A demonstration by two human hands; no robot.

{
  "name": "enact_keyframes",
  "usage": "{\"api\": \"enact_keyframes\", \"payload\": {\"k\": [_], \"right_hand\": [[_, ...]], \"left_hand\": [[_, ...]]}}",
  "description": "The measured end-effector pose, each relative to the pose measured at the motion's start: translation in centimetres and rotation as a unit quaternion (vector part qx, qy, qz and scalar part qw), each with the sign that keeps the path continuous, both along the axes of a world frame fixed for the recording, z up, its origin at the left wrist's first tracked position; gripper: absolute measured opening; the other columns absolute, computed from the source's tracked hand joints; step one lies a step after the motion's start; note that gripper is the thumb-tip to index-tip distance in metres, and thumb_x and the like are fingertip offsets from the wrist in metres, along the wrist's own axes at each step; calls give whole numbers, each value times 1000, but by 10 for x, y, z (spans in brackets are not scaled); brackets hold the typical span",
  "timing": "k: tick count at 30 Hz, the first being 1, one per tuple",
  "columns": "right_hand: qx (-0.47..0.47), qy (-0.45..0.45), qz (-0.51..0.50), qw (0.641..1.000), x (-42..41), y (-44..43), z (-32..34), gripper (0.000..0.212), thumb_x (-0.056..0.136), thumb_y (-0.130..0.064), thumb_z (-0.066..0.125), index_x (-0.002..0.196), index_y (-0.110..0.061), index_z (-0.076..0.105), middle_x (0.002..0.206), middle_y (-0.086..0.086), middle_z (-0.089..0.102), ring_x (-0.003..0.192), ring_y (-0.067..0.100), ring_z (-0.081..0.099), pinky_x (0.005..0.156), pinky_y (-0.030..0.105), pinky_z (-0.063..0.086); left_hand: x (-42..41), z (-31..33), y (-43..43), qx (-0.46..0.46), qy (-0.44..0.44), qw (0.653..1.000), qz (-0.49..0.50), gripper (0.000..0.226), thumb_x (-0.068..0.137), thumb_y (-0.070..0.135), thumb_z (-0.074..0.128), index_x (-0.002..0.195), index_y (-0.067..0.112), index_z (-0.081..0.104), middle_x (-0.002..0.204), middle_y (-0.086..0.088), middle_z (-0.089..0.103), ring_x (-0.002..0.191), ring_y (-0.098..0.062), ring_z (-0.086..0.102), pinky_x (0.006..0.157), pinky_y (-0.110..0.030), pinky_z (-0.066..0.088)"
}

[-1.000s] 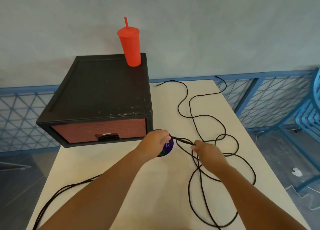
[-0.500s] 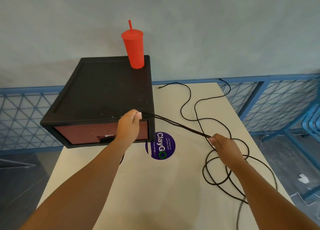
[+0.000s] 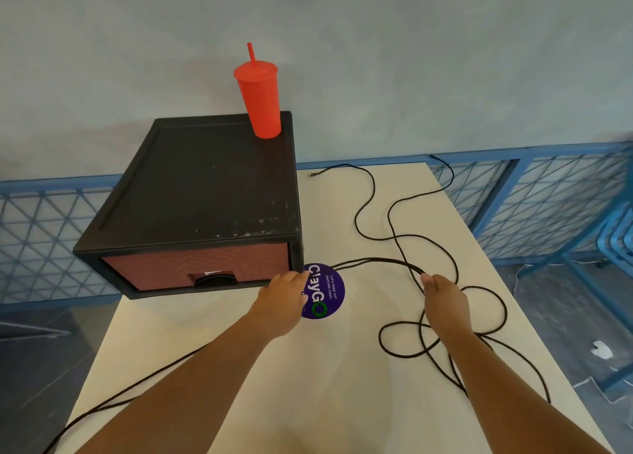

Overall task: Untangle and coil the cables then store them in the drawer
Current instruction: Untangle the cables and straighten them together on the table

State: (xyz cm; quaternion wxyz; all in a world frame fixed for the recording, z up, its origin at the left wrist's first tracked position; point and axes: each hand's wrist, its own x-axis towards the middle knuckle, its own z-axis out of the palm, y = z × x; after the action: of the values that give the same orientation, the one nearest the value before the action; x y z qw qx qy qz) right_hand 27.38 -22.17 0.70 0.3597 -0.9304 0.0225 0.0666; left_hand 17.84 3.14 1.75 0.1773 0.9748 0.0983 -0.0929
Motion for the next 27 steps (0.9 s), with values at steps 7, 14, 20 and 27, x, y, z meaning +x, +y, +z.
{"api": "enact_keyframes", "payload": {"k": [7,14,20,27], "right_hand": [[-11,33,-73,997,7,2,-11,39,100,-31,30,81,-4,51,66,6,49,73,27,50,64,31,36],[11,35,-93,995,7,2,-14,39,100,-31,31,81,-3,50,65,6,48,77,29,51,68,34,37],[-5,26,-93,995,4,2,-12,42,100,-29,31,96,4,57,89,21,59,87,38,55,74,38,40],[-36,2,-62,997,-9,12,-19,45,101,-29,28,99,6,56,99,28,62,94,41,56,70,33,34]], "left_hand": [[-5,-7,-15,-40,6,999,-36,45,94,23,46,138,14,41,146,-1,36,133,-17,34,110,-30,34],[-36,-15,-10,-63,98,993,-34,11,87,27,54,90,18,59,102,-1,56,92,-14,52,73,-17,39],[-103,-11,14,-91,379,897,-211,19,74,43,69,93,44,67,113,12,63,98,-11,58,90,-25,46],[-154,-23,16,48,389,914,-104,66,61,61,72,102,11,62,89,-5,59,98,-24,60,74,-28,41]]}}
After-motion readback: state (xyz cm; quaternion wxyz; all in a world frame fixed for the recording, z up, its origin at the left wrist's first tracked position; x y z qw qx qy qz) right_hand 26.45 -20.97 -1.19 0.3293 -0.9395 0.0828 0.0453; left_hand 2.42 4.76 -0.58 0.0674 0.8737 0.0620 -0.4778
